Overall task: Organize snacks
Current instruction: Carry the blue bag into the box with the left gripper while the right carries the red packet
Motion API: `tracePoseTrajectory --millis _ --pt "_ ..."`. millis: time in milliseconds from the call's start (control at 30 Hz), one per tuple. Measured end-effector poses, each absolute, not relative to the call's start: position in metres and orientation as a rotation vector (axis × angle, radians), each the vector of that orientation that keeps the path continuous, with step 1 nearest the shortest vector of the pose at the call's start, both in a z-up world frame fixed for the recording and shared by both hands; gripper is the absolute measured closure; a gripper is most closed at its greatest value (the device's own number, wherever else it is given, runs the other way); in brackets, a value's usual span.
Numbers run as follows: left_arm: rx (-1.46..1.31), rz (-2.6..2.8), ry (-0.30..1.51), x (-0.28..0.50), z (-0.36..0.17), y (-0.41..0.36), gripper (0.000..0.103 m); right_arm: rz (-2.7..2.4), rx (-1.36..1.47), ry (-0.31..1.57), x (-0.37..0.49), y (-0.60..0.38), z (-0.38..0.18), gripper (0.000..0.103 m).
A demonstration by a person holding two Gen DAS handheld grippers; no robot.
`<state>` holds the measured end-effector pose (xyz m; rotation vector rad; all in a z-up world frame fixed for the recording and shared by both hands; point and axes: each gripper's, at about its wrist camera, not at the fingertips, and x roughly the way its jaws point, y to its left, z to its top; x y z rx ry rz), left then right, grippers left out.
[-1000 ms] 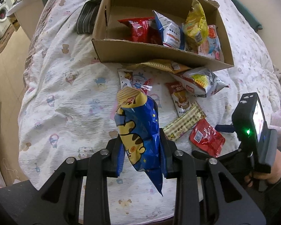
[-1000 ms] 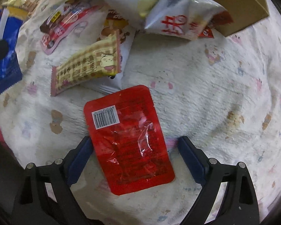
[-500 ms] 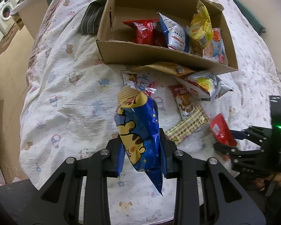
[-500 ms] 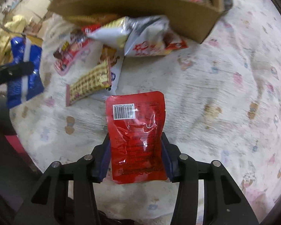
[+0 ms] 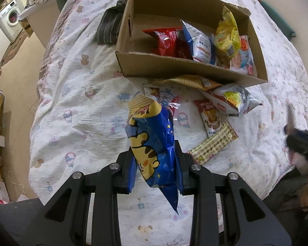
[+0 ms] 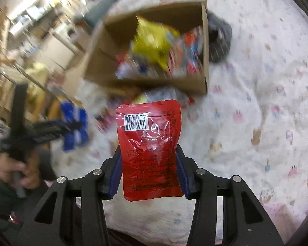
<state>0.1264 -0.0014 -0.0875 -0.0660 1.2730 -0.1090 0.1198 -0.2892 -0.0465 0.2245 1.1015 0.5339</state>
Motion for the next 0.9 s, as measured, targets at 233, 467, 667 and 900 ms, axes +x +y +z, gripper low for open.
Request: tracePoseTrajectory --millis 233,467,667,900 --pt "-0.014 -0.117 1.198 0.129 -0.064 -0.01 0.076 0.506 0.281 0.999 0.127 -0.292 -0.029 0.055" --pt "0.002 -0.124 1.14 0.151 -0.032 -0.012 0.076 0.457 0.363 0.933 0.145 -0.298 -0.021 0.055" --pt "-0.012 -0.128 1.105 0.172 -0.013 -0.01 0.076 0.452 0.399 0.929 0.169 -0.29 -0.016 0.055" --pt "0.022 -0.139 1.085 0.197 -0.004 -0.016 0.076 0.444 0.401 0.93 0.197 -0.273 -0.018 0.055"
